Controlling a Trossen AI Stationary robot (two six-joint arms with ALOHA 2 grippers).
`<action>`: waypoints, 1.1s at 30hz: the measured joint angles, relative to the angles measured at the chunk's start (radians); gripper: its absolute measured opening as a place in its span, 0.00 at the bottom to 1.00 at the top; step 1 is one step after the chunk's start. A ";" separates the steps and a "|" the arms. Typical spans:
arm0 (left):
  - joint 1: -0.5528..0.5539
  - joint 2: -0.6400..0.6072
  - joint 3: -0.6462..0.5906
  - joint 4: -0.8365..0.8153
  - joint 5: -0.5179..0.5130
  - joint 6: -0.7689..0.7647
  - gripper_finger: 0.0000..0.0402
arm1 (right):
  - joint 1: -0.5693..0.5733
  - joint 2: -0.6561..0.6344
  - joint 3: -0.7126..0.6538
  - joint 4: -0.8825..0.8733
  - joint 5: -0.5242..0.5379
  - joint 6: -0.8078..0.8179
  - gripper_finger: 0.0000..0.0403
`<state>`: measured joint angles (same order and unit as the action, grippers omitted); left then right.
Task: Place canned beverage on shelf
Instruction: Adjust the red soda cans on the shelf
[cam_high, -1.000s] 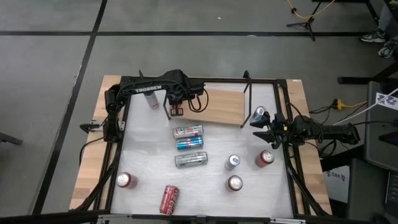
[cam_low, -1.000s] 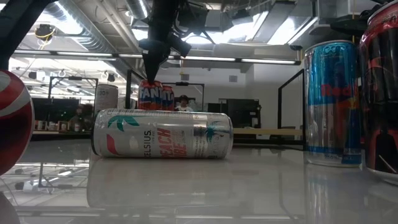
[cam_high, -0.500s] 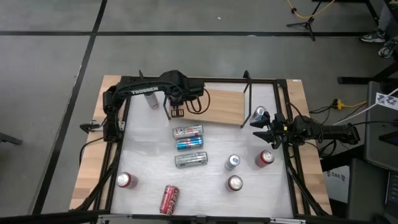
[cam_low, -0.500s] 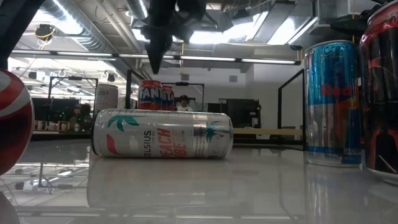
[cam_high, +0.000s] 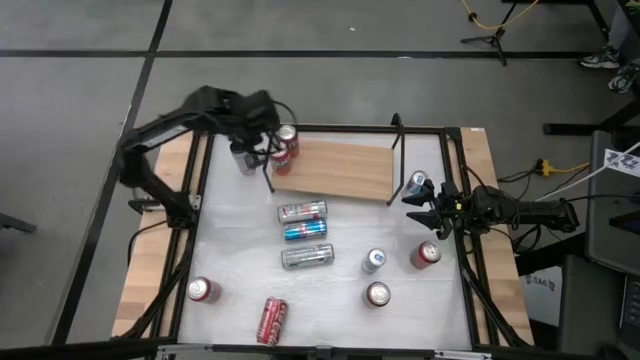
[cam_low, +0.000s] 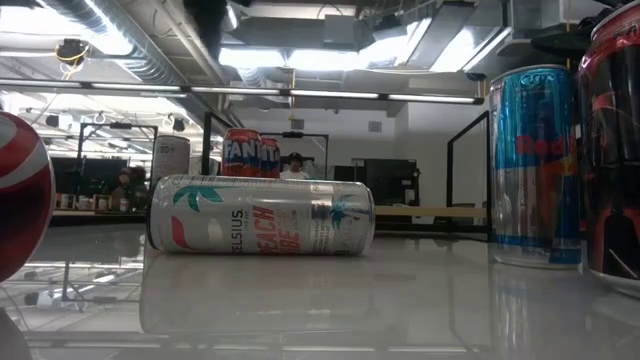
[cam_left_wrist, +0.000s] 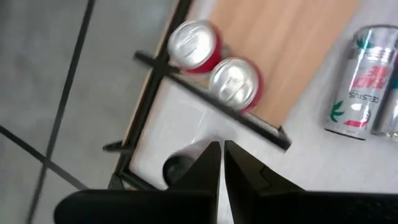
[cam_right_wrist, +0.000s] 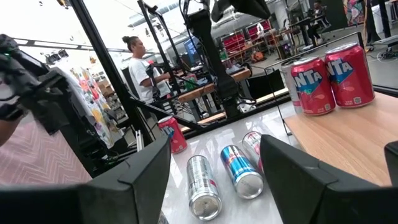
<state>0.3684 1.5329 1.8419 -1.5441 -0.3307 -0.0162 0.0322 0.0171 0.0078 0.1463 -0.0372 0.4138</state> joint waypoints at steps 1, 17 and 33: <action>0.009 -0.036 -0.039 0.014 0.000 -0.010 0.03 | 0.000 0.000 0.000 0.000 0.000 0.000 0.59; 0.025 -0.452 -0.646 0.356 0.209 -0.229 0.03 | 0.000 0.000 0.000 -0.050 0.000 0.000 0.59; -0.073 -0.416 -0.648 0.348 -0.018 -0.347 0.03 | 0.000 0.000 0.000 -0.052 0.000 0.000 0.59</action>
<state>0.2958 1.1167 1.1942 -1.1964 -0.3488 -0.3635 0.0322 0.0170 0.0078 0.0944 -0.0372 0.4137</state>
